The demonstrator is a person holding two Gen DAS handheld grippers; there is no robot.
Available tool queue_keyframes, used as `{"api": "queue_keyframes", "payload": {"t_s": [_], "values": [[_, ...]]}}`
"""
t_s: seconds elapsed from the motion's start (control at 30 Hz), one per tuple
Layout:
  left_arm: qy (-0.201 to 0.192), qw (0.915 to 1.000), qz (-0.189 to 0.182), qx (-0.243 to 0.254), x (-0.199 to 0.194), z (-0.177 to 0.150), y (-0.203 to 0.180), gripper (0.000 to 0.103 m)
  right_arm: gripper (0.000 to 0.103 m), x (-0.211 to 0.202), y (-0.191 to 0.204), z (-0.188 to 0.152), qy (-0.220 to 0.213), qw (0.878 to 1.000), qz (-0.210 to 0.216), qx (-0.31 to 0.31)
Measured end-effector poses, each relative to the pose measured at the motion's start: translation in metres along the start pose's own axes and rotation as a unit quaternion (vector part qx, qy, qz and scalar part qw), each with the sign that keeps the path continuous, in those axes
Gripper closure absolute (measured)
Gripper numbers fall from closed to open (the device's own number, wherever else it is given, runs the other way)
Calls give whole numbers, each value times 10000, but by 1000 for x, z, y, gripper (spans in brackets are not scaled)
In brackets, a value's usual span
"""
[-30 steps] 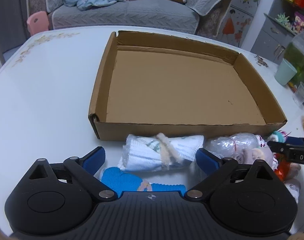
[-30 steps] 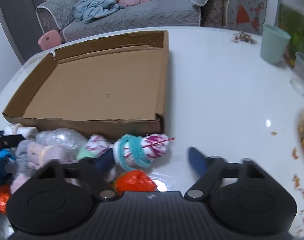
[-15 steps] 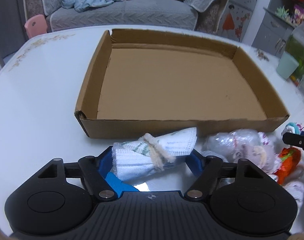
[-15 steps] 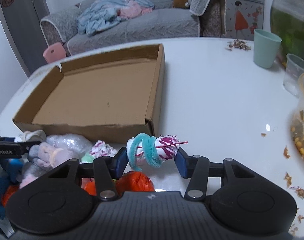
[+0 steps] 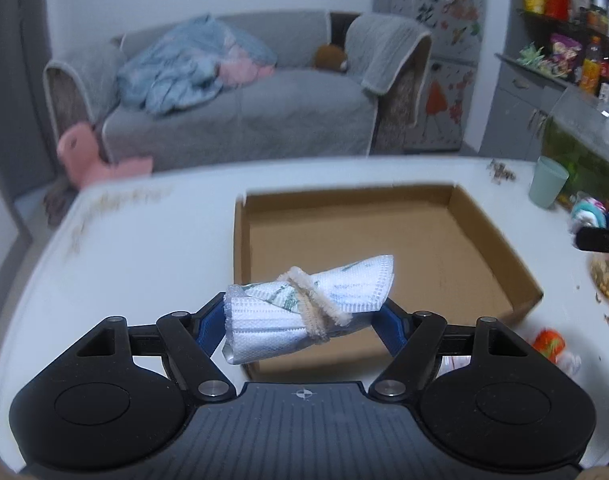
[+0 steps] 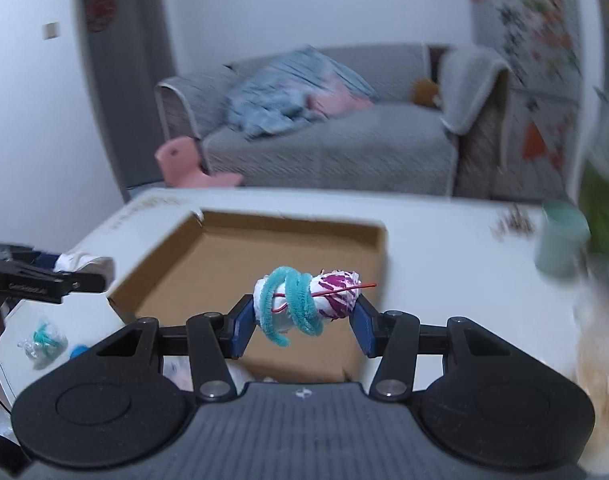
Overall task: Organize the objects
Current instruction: 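Carry both bundles over the cardboard box and open both grippers to drop them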
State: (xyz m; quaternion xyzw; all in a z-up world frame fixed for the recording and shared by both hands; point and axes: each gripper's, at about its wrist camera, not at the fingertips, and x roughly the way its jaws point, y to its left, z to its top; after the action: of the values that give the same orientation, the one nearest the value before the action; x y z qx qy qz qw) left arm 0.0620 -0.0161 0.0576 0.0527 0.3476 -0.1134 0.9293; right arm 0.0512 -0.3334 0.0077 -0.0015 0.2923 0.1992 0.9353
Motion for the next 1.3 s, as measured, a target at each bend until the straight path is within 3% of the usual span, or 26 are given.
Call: {"api": "queue_keyframes", "payload": {"t_s": [0.23, 0.37, 0.4, 0.5, 0.6, 0.87, 1.17, 1.3], "values": [[-436, 9945, -500, 810, 42, 42, 9, 24, 56, 52, 21, 39, -257, 9904, 868, -1042], [-502, 9837, -1357, 1070, 81, 51, 19, 24, 56, 93, 34, 48, -97, 9824, 1132, -1486], [-463, 9823, -1392, 1167, 91, 53, 19, 24, 56, 104, 37, 50, -61, 9807, 1184, -1556], [-264, 9797, -1023, 1703, 123, 54, 13, 24, 56, 139, 47, 48, 187, 9754, 1295, -1774], [-33, 9768, -974, 1907, 152, 51, 15, 24, 56, 172, 58, 48, 461, 9693, 1371, -1988], [340, 9557, -816, 2807, 194, 36, 11, 24, 56, 226, 81, 36, 1051, 9452, 1342, -2785], [486, 9405, -919, 3235, 207, 30, 6, 22, 55, 234, 89, 22, 1309, 9178, 1422, -3468], [506, 9392, -917, 3271, 210, 32, 6, 20, 52, 234, 85, 26, 1366, 9177, 1455, -3435]]}}
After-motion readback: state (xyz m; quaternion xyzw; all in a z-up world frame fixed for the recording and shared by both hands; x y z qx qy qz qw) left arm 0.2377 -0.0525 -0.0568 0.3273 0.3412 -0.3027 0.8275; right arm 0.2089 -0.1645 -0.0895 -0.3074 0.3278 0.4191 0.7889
